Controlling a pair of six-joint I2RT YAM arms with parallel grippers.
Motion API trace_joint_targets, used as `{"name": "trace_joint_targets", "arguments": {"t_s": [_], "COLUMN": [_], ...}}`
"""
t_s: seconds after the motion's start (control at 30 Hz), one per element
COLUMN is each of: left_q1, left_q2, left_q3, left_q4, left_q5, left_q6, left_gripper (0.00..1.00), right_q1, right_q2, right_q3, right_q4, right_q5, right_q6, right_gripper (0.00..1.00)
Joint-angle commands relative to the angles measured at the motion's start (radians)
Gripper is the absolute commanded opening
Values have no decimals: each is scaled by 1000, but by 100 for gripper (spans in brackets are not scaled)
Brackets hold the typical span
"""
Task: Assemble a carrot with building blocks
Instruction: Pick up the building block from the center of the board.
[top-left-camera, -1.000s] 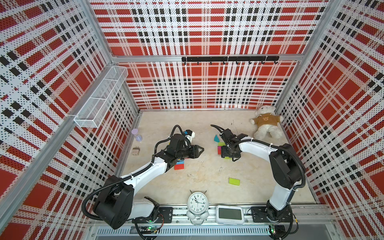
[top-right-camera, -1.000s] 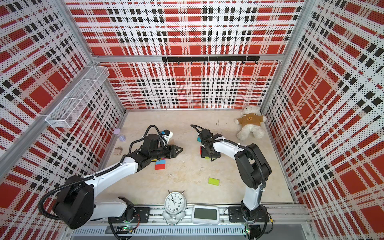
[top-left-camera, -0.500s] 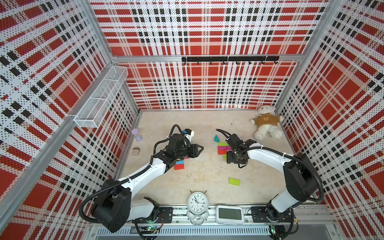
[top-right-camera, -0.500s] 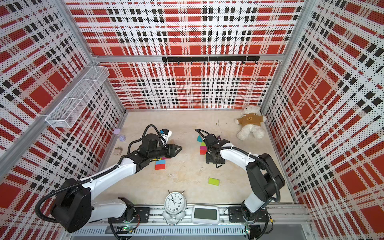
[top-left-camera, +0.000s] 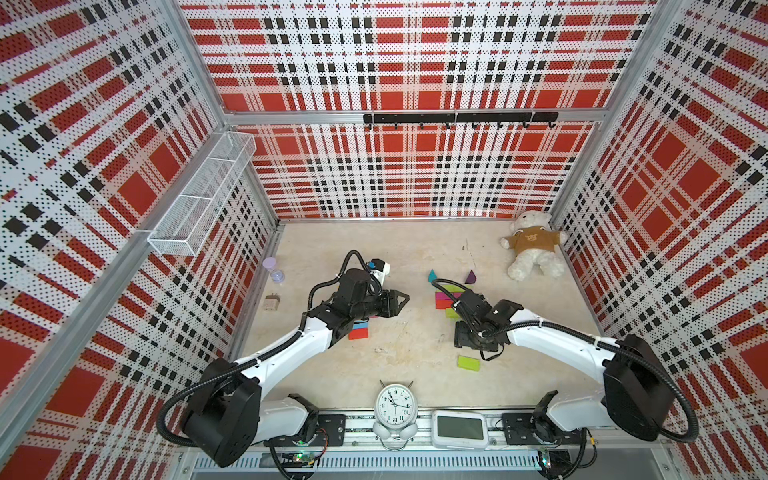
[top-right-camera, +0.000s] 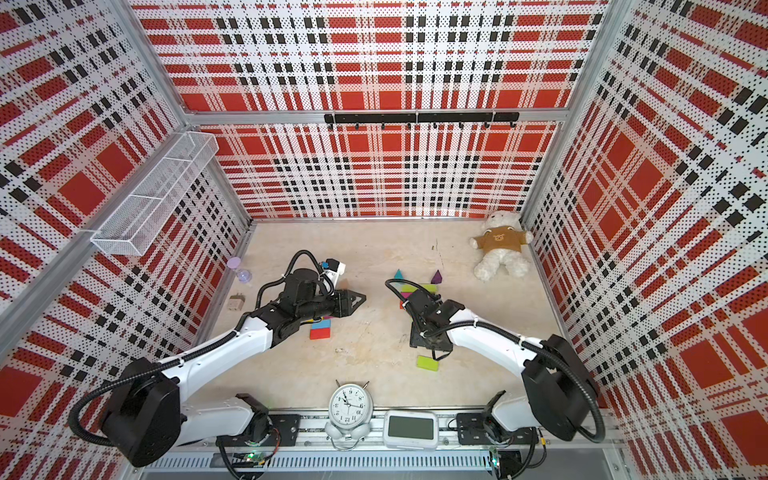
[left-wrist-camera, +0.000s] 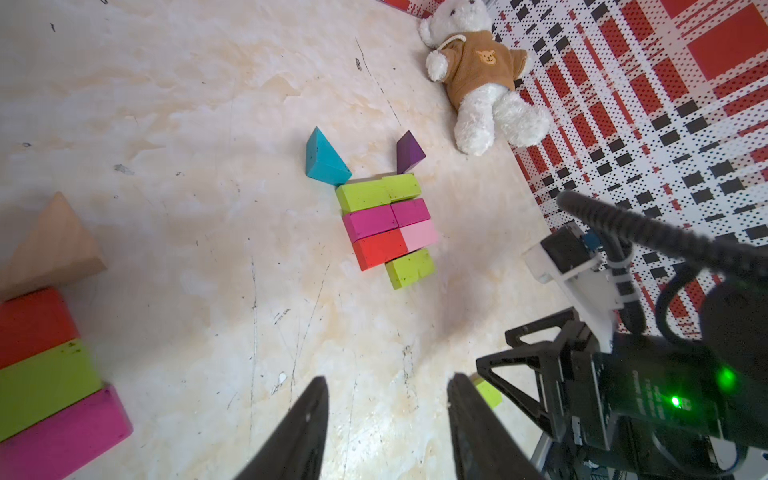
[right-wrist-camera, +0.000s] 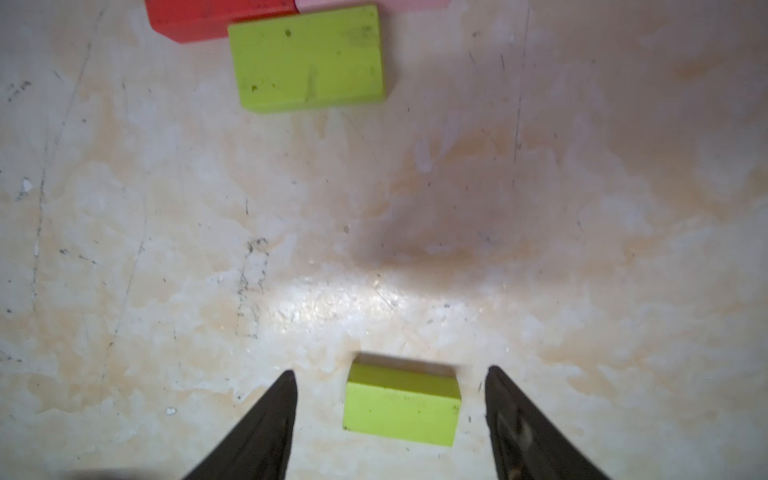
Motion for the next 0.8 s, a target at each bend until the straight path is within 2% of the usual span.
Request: {"name": "trace_joint_targets", "arguments": {"t_s": [0.0, 0.2, 0.33, 0.53, 0.77], "left_q1": [-19, -47, -57, -61, -59], "left_q2": [29, 87, 96, 82, 88], "left_q3": [41, 84, 84, 54, 42], "left_q4": [20, 20, 27, 43, 58], "left_q5": [6, 9, 11, 3, 6], "left_q6": [18, 43, 57, 53, 54], "left_gripper": [51, 51, 51, 51, 51], "right_q1": [42, 125, 175, 203, 205], "right_q2": [-47, -88, -60, 25, 43], "right_q3": [-26, -68, -77, -34, -50], "right_q4": [-46, -74, -67, -90, -50], "right_q5": [53, 88, 87, 100, 93], "right_q6": [163, 311, 376, 387, 405], "right_gripper": [75, 77, 79, 81, 84]}}
